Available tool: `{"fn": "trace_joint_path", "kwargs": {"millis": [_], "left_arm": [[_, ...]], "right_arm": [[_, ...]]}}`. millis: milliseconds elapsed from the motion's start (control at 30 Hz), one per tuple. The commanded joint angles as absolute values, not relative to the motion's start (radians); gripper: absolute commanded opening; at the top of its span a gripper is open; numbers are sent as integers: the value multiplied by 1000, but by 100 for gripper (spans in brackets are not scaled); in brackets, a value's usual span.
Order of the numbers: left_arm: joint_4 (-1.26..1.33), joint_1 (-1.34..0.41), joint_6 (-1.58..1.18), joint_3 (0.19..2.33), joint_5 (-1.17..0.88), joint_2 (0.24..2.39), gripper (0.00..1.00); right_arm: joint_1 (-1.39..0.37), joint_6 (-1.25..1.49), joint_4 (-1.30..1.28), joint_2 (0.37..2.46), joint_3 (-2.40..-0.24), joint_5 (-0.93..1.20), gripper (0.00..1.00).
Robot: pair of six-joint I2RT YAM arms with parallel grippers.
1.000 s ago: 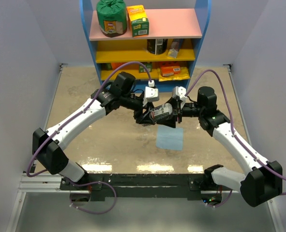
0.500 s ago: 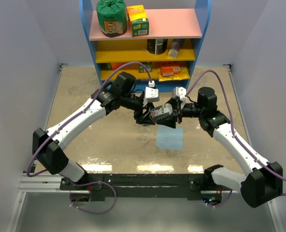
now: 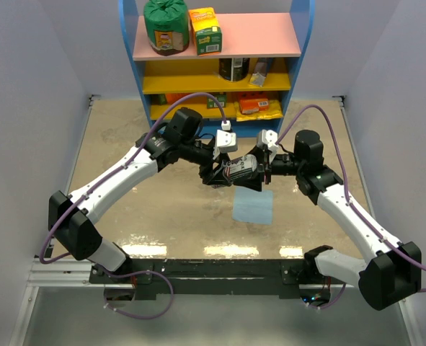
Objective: Organize the sunglasses
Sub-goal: Pass from the left arm to the right
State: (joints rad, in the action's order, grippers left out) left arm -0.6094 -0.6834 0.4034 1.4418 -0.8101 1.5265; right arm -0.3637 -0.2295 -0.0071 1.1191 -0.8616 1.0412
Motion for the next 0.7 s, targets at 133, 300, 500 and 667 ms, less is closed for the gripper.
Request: {"fn": "trace_joint_path", "kwargs": {"millis": [133,300,500,667], "left_arm": [[-591,-689,377,1468,-821,1532,0],[-594,-689,376,1473,-821,1536,0],[-597,-689,380,1471,-819,1537,0],[-598,-689,382,1473,-819,1539,0]], "right_arm": [[-364,-267,20,1095,-859,1000,0],[-364,-268,20,1097,-859,999,0],[-364,-273,18,1092,-856,996,0],[-364,-278,17,1092,-854,991,0]]}}
